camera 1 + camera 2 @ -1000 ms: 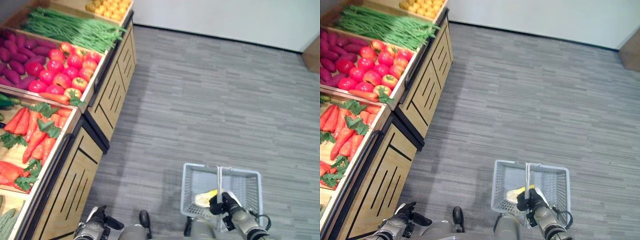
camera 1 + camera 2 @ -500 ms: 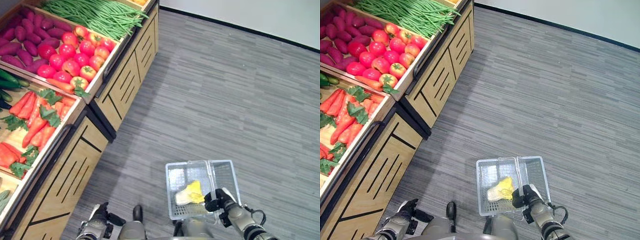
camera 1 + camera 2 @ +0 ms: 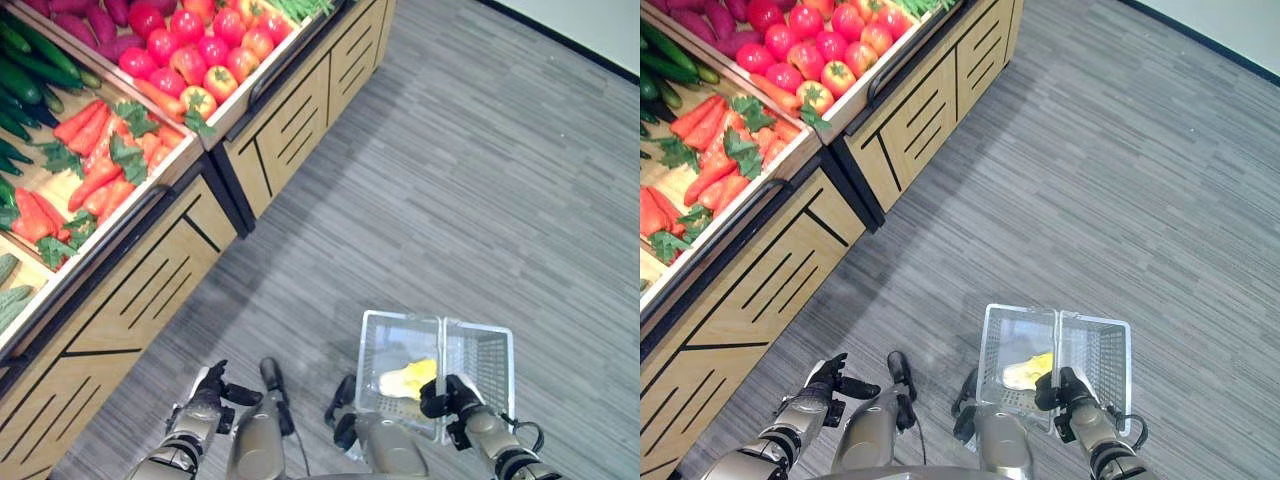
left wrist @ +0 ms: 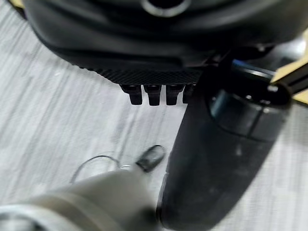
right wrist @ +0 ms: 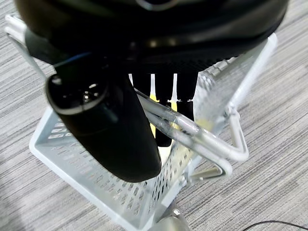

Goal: Get the vegetables into the basket

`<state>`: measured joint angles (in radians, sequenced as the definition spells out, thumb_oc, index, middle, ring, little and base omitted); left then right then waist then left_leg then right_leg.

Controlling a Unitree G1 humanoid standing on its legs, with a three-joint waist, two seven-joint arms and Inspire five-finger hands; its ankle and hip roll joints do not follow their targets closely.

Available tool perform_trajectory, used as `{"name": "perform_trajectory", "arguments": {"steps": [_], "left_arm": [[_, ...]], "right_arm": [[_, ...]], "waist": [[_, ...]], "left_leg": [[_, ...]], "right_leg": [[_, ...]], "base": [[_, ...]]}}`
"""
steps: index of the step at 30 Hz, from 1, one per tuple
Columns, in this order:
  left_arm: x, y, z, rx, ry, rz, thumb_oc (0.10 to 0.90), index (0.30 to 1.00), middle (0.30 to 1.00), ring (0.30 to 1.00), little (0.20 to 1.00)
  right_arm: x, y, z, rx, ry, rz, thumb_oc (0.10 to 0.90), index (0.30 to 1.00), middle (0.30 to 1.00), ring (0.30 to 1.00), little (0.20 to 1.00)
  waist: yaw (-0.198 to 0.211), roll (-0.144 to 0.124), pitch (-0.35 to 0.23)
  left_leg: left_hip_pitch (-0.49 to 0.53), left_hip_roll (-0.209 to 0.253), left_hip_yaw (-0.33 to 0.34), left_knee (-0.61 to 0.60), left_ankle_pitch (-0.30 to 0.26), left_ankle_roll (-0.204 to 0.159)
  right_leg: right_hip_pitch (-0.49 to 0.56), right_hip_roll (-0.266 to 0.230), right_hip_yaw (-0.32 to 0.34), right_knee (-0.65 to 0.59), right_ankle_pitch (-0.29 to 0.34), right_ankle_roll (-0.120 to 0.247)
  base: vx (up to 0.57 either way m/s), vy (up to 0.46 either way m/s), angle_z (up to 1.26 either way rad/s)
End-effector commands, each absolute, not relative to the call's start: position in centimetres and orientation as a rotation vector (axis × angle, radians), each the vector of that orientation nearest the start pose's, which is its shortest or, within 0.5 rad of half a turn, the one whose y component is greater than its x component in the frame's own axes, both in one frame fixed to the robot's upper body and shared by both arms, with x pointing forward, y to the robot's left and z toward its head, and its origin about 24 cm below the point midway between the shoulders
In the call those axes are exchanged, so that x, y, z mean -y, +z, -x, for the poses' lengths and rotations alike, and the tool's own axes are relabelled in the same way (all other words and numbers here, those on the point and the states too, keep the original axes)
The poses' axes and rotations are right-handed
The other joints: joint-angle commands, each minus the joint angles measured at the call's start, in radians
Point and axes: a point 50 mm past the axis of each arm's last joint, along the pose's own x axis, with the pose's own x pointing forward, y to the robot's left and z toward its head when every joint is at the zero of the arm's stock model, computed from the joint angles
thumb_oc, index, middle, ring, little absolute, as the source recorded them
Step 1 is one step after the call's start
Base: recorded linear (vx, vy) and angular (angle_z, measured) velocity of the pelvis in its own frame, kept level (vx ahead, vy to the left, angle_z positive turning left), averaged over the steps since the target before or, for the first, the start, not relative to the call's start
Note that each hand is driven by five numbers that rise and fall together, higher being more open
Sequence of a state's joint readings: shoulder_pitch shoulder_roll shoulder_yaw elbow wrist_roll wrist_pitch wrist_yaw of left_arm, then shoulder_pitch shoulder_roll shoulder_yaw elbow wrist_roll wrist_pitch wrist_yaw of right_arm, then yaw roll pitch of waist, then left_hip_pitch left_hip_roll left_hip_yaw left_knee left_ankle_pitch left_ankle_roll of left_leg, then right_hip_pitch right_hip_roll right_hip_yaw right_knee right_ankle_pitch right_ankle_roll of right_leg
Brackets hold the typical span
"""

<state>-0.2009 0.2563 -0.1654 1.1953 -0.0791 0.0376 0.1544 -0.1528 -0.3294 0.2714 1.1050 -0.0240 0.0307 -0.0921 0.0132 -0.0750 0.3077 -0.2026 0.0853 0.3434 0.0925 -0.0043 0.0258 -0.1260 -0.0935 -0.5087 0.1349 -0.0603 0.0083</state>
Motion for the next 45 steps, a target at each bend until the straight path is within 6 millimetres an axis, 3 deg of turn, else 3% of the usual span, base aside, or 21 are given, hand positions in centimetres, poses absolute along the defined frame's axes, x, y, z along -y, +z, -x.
{"name": "perform_trajectory", "arguments": {"steps": [1,6,10,12,13,14,16,19,22,24,26,28,31,33,34,35,36,38,40,42,45], "left_arm": [[-25.4,-13.8,-15.2,-1.091,0.162,-0.468,0.900,1.000,1.000,1.000,1.000],[-26.0,-13.6,-15.0,-1.095,0.170,-0.483,0.900,1.000,1.000,1.000,1.000],[-26.1,-13.5,-15.2,-1.082,0.167,-0.483,0.900,1.000,1.000,1.000,1.000],[-26.1,-13.4,-15.3,-1.075,0.162,-0.490,0.900,1.000,1.000,1.000,1.000],[-26.1,-13.5,-15.2,-1.073,0.162,-0.485,0.900,1.000,1.000,1.000,1.000],[-26.1,-13.5,-15.2,-1.073,0.162,-0.485,0.900,1.000,1.000,1.000,1.000],[-26.2,-13.6,-14.9,-1.079,0.173,-0.480,0.900,1.000,1.000,1.000,1.000],[-26.5,-13.6,-14.7,-1.086,0.196,-0.473,0.900,1.000,1.000,1.000,1.000],[-26.7,-13.6,-14.6,-1.089,0.225,-0.450,0.900,1.000,1.000,1.000,1.000],[-26.9,-13.6,-14.5,-1.093,0.237,-0.443,0.900,1.000,1.000,1.000,1.000],[-26.8,-13.6,-14.5,-1.092,0.234,-0.439,0.900,1.000,1.000,1.000,1.000],[-26.6,-13.5,-14.9,-1.085,0.258,-0.395,0.900,1.000,1.000,1.000,1.000],[-26.2,-13.5,-15.3,-1.078,0.274,-0.351,0.900,1.000,1.000,1.000,1.000],[-25.4,-13.6,-15.8,-1.069,0.263,-0.331,0.900,1.000,1.000,1.000,1.000],[-25.0,-13.7,-15.9,-1.066,0.249,-0.324,0.900,1.000,1.000,1.000,1.000],[-24.8,-13.7,-15.9,-1.069,0.239,-0.321,0.900,1.000,1.000,1.000,1.000],[-24.6,-13.8,-15.9,-1.069,0.219,-0.335,0.900,1.000,1.000,1.000,1.000],[-24.4,-13.9,-15.6,-1.079,0.196,-0.348,0.900,1.000,1.000,1.000,1.000],[-24.3,-14.0,-15.6,-1.082,0.185,-0.356,0.900,1.000,1.000,1.000,1.000],[-24.2,-14.0,-15.6,-1.080,0.176,-0.365,0.900,1.000,1.000,1.000,1.000],[-24.7,-13.9,-15.5,-1.083,0.174,-0.398,0.900,1.000,1.000,1.000,1.000]], "right_arm": [[26.1,-13.7,-13.5,-1.078,0.000,0.592,0.400,0.300,0.300,0.300,0.300],[25.0,-13.7,-14.3,-1.053,0.050,0.605,0.400,0.300,0.300,0.300,0.300],[24.9,-13.8,-14.2,-1.058,0.050,0.593,0.400,0.300,0.300,0.300,0.300],[25.0,-13.8,-14.1,-1.061,0.051,0.591,0.400,0.300,0.300,0.300,0.300],[25.0,-13.9,-13.8,-1.070,0.055,0.590,0.400,0.300,0.300,0.300,0.300],[25.0,-13.9,-13.8,-1.070,0.055,0.590,0.400,0.300,0.300,0.300,0.300],[25.0,-13.9,-13.8,-1.075,0.052,0.582,0.400,0.300,0.300,0.300,0.300],[24.7,-14.1,-13.7,-1.079,0.070,0.583,0.400,0.300,0.300,0.300,0.300],[24.6,-14.3,-13.2,-1.092,0.075,0.574,0.400,0.300,0.300,0.300,0.300],[24.5,-14.4,-13.0,-1.099,0.084,0.573,0.400,0.300,0.300,0.300,0.300],[24.5,-14.5,-12.8,-1.105,0.083,0.569,0.400,0.300,0.300,0.300,0.300],[24.5,-14.5,-12.7,-1.108,0.087,0.579,0.400,0.300,0.300,0.300,0.300],[24.8,-14.2,-13.2,-1.083,0.067,0.581,0.400,0.300,0.300,0.300,0.300],[25.4,-14.1,-13.1,-1.090,0.047,0.583,0.400,0.300,0.300,0.300,0.300],[26.0,-14.0,-13.0,-1.093,0.031,0.592,0.400,0.300,0.300,0.300,0.300],[26.2,-14.0,-12.9,-1.104,0.027,0.593,0.400,0.300,0.300,0.300,0.300],[26.6,-13.9,-12.8,-1.106,0.023,0.605,0.400,0.300,0.300,0.300,0.300],[26.6,-14.1,-12.3,-1.132,0.040,0.616,0.400,0.300,0.300,0.300,0.300],[26.7,-14.2,-12.0,-1.142,0.036,0.615,0.400,0.300,0.300,0.300,0.300],[26.5,-14.3,-11.8,-1.152,0.030,0.608,0.400,0.300,0.300,0.300,0.300],[25.9,-14.6,-11.7,-1.164,0.034,0.588,0.400,0.300,0.300,0.300,0.300]], "waist": [[0.005,0.009,-0.052],[0.028,0.000,-0.074],[0.032,-0.002,-0.075],[0.025,-0.001,-0.070],[0.021,0.007,-0.065],[0.022,0.007,-0.065],[0.029,0.023,-0.075],[0.038,0.017,-0.074],[0.033,0.001,-0.084],[0.034,-0.016,-0.093],[0.032,-0.017,-0.098],[0.033,-0.025,-0.120],[0.017,-0.017,-0.122],[-0.007,-0.011,-0.116],[-0.025,-0.005,-0.109],[-0.029,-0.003,-0.110],[-0.040,0.001,-0.113],[-0.044,0.014,-0.128],[-0.046,0.018,-0.133],[-0.045,0.020,-0.133],[-0.038,0.003,-0.117]], "left_leg": [[0.046,-0.027,-0.010,0.035,-0.078,-0.012],[0.085,-0.069,-0.019,-0.015,-0.089,0.019],[0.109,-0.097,-0.048,-0.011,-0.118,0.050],[0.127,-0.113,-0.078,0.000,-0.133,0.069],[0.144,-0.118,-0.105,-0.001,-0.132,0.077],[0.144,-0.117,-0.105,-0.001,-0.132,0.077],[0.150,-0.108,-0.117,-0.032,-0.103,0.076],[0.167,-0.091,-0.151,-0.032,-0.090,0.061],[0.176,-0.084,-0.201,-0.042,-0.079,0.044],[0.184,-0.074,-0.237,-0.055,-0.072,0.029],[0.182,-0.072,-0.264,-0.056,-0.065,0.021],[0.172,-0.025,-0.332,-0.098,-0.015,-0.016],[0.144,0.017,-0.376,-0.122,0.037,-0.055],[0.110,0.018,-0.339,-0.120,0.056,-0.055],[0.103,0.017,-0.234,-0.100,0.048,-0.049],[0.105,0.011,-0.197,-0.096,0.044,-0.050],[0.111,0.022,-0.090,-0.080,0.025,-0.049],[0.129,0.015,-0.058,-0.076,-0.007,-0.058],[0.130,0.016,-0.045,-0.103,0.012,-0.063],[0.135,0.003,-0.060,-0.124,0.020,-0.056],[0.136,-0.023,-0.073,-0.074,-0.042,-0.020]], "right_leg": [[0.014,-0.123,0.146,0.050,0.013,0.098],[0.033,-0.140,0.171,0.016,0.074,0.128],[0.027,-0.171,0.178,0.111,0.100,0.144],[0.003,-0.178,0.227,0.222,0.120,0.142],[-0.029,-0.147,0.298,0.257,0.137,0.134],[-0.029,-0.146,0.299,0.256,0.137,0.134],[-0.058,-0.131,0.350,0.119,0.182,0.126],[-0.071,-0.130,0.430,-0.032,0.232,0.151],[-0.070,-0.094,0.523,-0.068,0.216,0.154],[-0.059,-0.062,0.546,-0.060,0.172,0.144],[-0.044,-0.058,0.543,-0.055,0.125,0.136],[-0.033,-0.020,0.495,-0.033,0.061,0.098],[-0.013,-0.001,0.402,-0.018,0.020,0.068],[0.010,-0.012,0.344,-0.049,0.024,0.062],[0.028,-0.029,0.307,-0.066,0.034,0.066],[0.030,-0.031,0.302,-0.073,0.040,0.069],[0.038,-0.036,0.282,-0.090,0.048,0.071],[0.054,-0.032,0.267,-0.114,0.042,0.079],[0.058,-0.033,0.252,-0.124,0.044,0.080],[0.053,-0.044,0.243,-0.105,0.046,0.085],[0.054,-0.086,0.271,-0.064,0.049,0.102]], "base": [[0.09,0.248,-0.21],[0.06,0.217,-0.03],[0.04,0.200,0.12],[0.03,0.150,0.21],[0.01,0.075,0.29],[0.00,0.044,0.60],[-0.05,-0.023,0.71],[0.00,-0.179,0.36],[0.07,-0.292,0.65],[0.09,-0.317,0.68],[0.09,-0.368,0.84],[0.12,-0.665,0.93],[0.05,-0.473,0.84],[-0.05,-0.231,1.36],[-0.05,-0.018,1.65],[-0.05,-0.004,1.58],[-0.01,0.033,0.84],[0.02,0.066,0.44],[0.00,0.110,0.37],[0.02,0.224,0.36],[0.03,0.317,0.00]]}}
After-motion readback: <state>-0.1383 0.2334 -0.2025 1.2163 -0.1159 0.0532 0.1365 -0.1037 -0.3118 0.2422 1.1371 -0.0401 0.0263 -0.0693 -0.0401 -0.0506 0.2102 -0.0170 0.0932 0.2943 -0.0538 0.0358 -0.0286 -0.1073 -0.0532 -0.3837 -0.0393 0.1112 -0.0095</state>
